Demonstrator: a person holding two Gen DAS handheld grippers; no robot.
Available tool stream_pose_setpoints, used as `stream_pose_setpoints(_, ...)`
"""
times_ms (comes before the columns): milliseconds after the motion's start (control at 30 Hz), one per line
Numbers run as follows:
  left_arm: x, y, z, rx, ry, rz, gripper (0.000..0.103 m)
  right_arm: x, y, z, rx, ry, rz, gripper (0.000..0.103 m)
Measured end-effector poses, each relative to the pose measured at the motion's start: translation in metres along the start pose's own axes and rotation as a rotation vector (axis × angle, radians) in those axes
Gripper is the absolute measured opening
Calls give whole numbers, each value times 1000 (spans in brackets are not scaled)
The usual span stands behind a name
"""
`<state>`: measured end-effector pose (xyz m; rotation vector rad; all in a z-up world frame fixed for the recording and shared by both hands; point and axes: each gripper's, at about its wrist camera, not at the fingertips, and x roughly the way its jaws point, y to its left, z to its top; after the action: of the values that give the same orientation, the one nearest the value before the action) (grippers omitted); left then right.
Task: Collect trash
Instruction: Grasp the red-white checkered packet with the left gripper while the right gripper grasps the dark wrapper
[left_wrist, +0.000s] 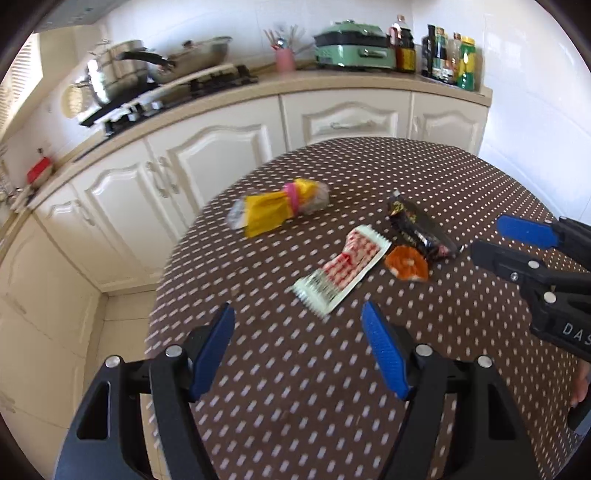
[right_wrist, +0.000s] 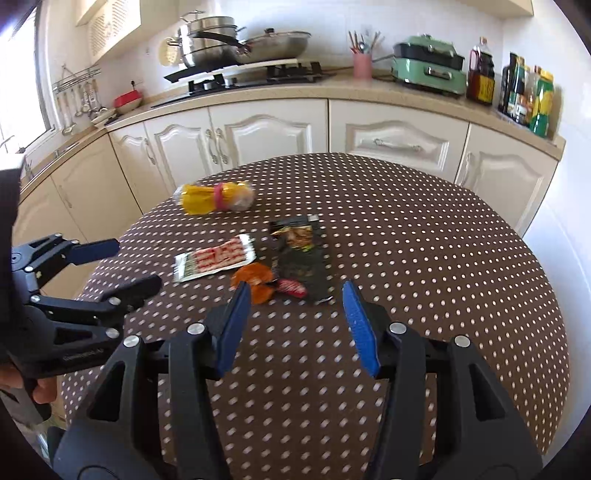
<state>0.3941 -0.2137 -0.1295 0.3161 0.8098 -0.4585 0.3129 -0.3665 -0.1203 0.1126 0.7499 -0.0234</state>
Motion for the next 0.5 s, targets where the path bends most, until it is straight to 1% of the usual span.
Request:
stream_pose_setpoints(133, 28, -6, 14, -15, 54, -47, 70, 22, -17, 12, 49, 41, 30, 53)
stream_pose_setpoints(167, 35, -10, 17, 1, 68, -45, 70, 25, -20, 14, 58, 48, 36, 53)
stream_pose_setpoints(233, 47, -15, 20, 16, 92, -16, 70, 35, -23, 20, 64, 64, 47, 53)
stream_pose_setpoints(267, 54, -15, 22, 9, 103, -18, 70, 39, -24, 22, 65, 72, 50, 53)
stream_pose_setpoints(300, 56, -13, 23, -7, 98, -29, 67, 44, -25, 24, 67, 81, 48, 53)
stream_pose_setpoints(333, 57, -12, 24, -17, 101, -42, 59, 47, -24, 24, 67, 88, 48, 53)
stream_pose_setpoints(367, 59, -9, 26, -40, 105, -65, 55, 51, -25, 25, 67, 97, 50, 53)
stream_pose_setpoints(433, 61, -9, 29, -39, 102, -58, 37, 58, -24, 26, 72, 114, 69, 53)
stream_pose_setpoints(467, 61, -11, 30, -28, 98, -56, 34, 61, -23, 26, 72, 121, 72, 53)
stream_pose_setpoints(500, 61, -12, 30, -21, 95, -56, 29, 63, -23, 27, 70, 124, 73, 53)
